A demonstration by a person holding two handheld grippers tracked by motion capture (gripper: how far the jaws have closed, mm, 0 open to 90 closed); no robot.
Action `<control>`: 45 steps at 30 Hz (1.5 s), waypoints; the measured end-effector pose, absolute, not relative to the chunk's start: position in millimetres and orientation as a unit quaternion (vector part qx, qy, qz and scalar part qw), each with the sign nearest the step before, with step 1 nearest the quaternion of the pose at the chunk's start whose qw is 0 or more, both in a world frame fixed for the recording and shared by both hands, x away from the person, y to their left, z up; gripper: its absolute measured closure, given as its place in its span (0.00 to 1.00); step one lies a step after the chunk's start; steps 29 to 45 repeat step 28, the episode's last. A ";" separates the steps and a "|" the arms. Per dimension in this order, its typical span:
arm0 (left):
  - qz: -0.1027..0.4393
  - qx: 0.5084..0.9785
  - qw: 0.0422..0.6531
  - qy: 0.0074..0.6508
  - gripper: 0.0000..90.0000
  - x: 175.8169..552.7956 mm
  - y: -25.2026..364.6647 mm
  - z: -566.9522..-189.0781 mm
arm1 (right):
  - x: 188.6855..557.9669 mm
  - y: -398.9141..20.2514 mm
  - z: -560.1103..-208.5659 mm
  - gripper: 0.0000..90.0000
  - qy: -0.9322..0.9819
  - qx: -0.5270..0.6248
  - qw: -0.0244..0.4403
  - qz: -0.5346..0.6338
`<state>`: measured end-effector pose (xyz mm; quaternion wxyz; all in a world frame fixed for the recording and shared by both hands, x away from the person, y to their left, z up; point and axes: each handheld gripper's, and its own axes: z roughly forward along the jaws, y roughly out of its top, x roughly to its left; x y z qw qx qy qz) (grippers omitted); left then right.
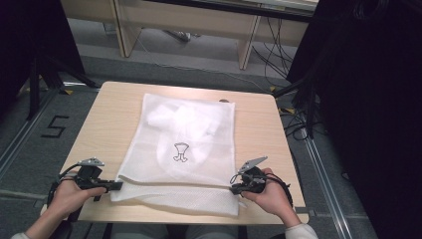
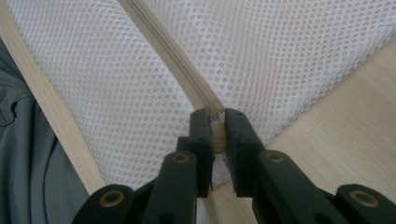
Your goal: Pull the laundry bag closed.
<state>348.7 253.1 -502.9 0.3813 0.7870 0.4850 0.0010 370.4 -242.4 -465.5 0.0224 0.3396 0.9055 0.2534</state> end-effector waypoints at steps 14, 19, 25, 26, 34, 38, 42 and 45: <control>0.045 0.792 0.379 0.476 0.60 347.2 257.9 -500.1 | 368.3 -244.5 -471.2 0.74 0.872 0.379 0.035 0.308; 0.074 0.783 0.398 0.472 0.43 344.1 262.2 -496.2 | 365.9 -259.2 -468.5 0.65 0.839 0.417 0.040 0.348; 0.086 0.774 0.408 0.477 0.39 343.9 262.4 -495.6 | 365.6 -270.4 -469.5 0.64 0.815 0.453 0.045 0.358; 0.088 0.776 0.406 0.475 0.39 344.1 263.3 -495.1 | 366.5 -270.7 -470.8 0.64 0.810 0.452 0.044 0.370; 0.088 0.791 0.391 0.463 0.38 344.6 266.6 -493.9 | 365.8 -271.6 -469.1 0.63 0.810 0.460 0.044 0.361; 0.088 0.791 0.391 0.463 0.38 344.6 266.6 -493.9 | 365.8 -271.6 -469.1 0.63 0.810 0.460 0.044 0.361; 0.088 0.791 0.391 0.463 0.38 344.6 266.6 -493.9 | 365.8 -271.6 -469.1 0.63 0.810 0.460 0.044 0.361; 0.088 0.791 0.391 0.463 0.38 344.6 266.6 -493.9 | 365.8 -271.6 -469.1 0.63 0.810 0.460 0.044 0.361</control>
